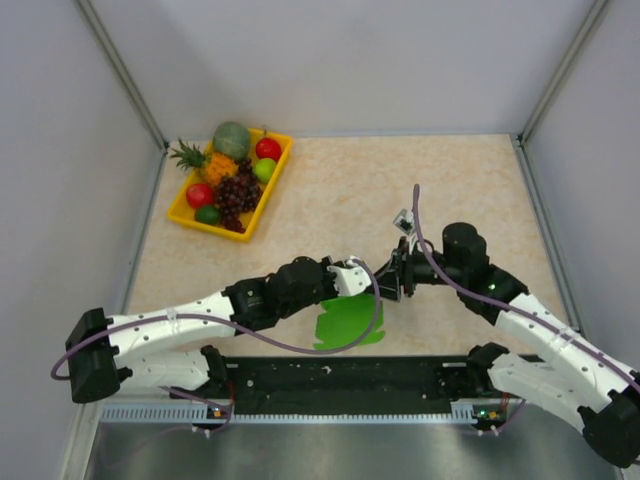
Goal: Fold the paper box
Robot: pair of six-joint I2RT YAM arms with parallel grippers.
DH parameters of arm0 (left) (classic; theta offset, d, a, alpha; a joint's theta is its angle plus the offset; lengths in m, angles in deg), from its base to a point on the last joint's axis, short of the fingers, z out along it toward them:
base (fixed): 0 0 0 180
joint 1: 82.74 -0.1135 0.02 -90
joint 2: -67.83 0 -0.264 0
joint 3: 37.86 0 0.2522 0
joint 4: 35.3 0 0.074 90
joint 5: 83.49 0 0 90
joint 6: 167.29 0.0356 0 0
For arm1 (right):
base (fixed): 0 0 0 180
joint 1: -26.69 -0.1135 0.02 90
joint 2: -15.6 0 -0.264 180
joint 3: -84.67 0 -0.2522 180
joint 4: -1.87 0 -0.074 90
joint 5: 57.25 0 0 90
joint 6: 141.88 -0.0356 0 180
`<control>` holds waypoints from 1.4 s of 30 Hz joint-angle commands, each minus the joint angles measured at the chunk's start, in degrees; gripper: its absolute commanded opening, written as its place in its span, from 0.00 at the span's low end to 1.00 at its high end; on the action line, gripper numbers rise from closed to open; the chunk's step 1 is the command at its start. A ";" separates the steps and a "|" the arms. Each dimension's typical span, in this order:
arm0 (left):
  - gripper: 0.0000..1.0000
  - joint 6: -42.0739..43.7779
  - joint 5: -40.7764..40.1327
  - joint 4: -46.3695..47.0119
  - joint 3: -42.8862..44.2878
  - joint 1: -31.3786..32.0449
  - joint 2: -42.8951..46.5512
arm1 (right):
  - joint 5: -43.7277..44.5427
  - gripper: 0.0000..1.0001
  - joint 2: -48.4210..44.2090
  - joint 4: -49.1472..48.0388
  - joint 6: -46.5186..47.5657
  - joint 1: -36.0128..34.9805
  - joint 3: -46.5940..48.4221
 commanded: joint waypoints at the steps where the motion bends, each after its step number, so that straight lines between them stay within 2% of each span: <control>1: 0.00 -1.46 -2.24 -0.46 3.26 0.25 -1.22 | 12.12 0.45 -1.64 -0.48 1.57 -6.55 -0.64; 5: 0.00 -1.54 -0.49 -0.73 3.08 0.25 -0.27 | 17.13 0.46 -2.08 -1.64 0.86 -6.47 -2.22; 9: 0.00 -1.02 1.62 -0.64 2.03 0.25 0.88 | 18.20 0.45 -2.25 0.12 1.38 -6.38 -1.00; 16: 0.00 -1.02 0.13 -0.47 0.71 0.25 1.50 | 16.18 0.45 -13.50 1.70 -1.25 -3.22 1.02; 19: 0.00 -1.02 0.39 -0.64 1.32 0.25 1.58 | 14.26 0.45 -14.47 5.65 -0.73 2.39 2.43; 24: 0.00 -1.01 2.40 -0.90 1.06 0.25 4.04 | 5.38 0.47 -10.35 3.48 -1.86 13.19 0.77; 25: 0.00 -1.10 3.20 -0.73 0.71 0.25 4.74 | -0.73 0.47 -9.47 1.55 -2.91 14.79 -0.02; 29: 0.00 -0.84 6.54 1.81 -1.83 0.25 9.31 | -15.17 0.45 -5.60 -16.35 -12.30 22.08 -8.17; 33: 0.00 -0.05 9.79 4.28 -3.77 0.33 11.78 | -25.56 0.43 -1.13 -44.87 -27.30 21.83 -13.73; 37: 0.00 -0.05 10.94 4.46 -3.60 0.25 13.10 | -26.80 0.45 0.47 -47.15 -28.41 20.26 -15.05; 42: 0.00 -0.23 11.91 4.63 -3.69 0.33 13.45 | -27.07 0.45 1.52 -57.09 -34.64 18.67 -17.17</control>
